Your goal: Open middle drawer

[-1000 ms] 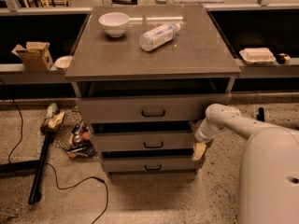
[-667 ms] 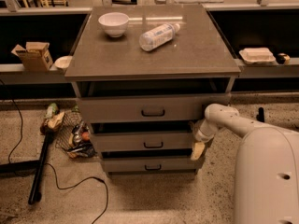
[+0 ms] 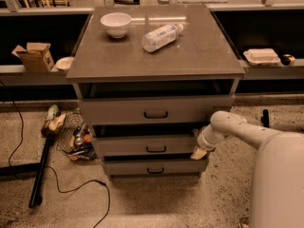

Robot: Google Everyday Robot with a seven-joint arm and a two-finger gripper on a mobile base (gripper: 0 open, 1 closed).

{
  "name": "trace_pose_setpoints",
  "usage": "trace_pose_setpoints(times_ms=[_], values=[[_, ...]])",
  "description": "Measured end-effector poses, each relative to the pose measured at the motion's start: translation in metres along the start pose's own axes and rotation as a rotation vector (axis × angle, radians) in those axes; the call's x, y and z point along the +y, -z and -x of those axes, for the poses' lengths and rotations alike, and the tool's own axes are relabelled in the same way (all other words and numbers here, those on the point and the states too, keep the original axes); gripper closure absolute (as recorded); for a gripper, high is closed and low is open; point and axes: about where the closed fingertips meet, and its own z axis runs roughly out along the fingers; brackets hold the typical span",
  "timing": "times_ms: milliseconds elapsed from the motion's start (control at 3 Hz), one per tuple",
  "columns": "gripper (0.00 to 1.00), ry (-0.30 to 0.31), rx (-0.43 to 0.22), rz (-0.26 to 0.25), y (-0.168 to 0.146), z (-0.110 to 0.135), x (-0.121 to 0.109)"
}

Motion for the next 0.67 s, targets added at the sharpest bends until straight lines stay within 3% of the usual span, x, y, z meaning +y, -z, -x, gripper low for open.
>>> trace_pose_setpoints(times_ms=[667], values=[[0.97, -0.002, -0.017, 0.012, 0.0024, 0.0025, 0.0100]])
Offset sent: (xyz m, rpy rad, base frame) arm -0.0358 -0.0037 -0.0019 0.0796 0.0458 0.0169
